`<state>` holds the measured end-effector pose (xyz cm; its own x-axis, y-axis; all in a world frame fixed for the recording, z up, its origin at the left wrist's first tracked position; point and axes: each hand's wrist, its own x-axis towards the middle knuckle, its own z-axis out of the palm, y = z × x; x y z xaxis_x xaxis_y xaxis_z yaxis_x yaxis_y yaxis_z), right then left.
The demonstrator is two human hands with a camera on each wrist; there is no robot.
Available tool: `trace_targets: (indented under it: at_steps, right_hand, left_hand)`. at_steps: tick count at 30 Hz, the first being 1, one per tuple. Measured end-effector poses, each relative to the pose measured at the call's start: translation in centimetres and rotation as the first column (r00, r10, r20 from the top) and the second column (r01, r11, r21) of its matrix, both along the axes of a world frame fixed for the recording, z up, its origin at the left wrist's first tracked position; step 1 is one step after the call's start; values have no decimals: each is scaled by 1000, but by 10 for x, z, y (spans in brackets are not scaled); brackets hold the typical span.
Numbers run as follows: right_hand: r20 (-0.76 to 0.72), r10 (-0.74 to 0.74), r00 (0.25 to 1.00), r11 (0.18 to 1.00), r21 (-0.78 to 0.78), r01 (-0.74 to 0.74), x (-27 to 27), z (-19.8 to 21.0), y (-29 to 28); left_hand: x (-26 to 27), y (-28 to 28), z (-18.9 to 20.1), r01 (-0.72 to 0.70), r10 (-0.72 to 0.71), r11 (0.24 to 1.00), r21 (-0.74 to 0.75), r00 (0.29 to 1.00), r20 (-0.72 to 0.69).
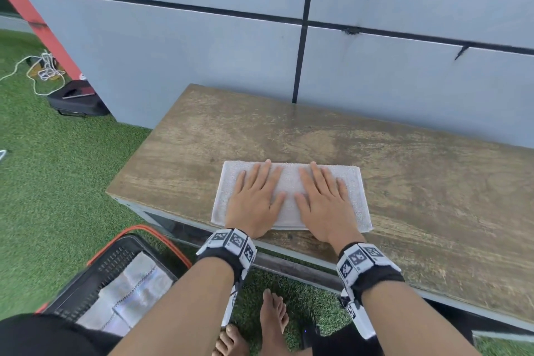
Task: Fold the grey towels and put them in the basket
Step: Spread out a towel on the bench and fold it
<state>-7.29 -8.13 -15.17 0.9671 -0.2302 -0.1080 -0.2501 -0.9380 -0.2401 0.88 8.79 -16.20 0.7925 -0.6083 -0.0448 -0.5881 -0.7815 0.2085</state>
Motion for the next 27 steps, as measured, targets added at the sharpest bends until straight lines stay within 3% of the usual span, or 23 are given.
trace_targets:
  at_steps: [11, 15, 22, 25, 27]
  right_hand:
    - [7, -93, 996, 995, -29, 93, -13, -4, -23]
    - [27, -147, 989, 989, 0, 147, -23, -5, -32]
    - [-10, -177, 984, 984, -32, 177, -28, 9, -30]
    - [128, 9, 992, 992, -129, 8, -45, 23, -8]
    - [114, 169, 979, 981, -114, -156, -58, 24, 7]
  left_hand:
    - [10, 29, 2, -70, 70, 997, -34, 997, -13]
    - [14, 43, 1, -124, 120, 991, -51, 990, -81]
    - [12, 44, 6, -190, 190, 982, 14, 975, -113]
    - [12, 42, 13, -207, 216, 975, 79, 968, -129]
    - [12, 41, 20, -210, 225, 968, 139, 969, -104]
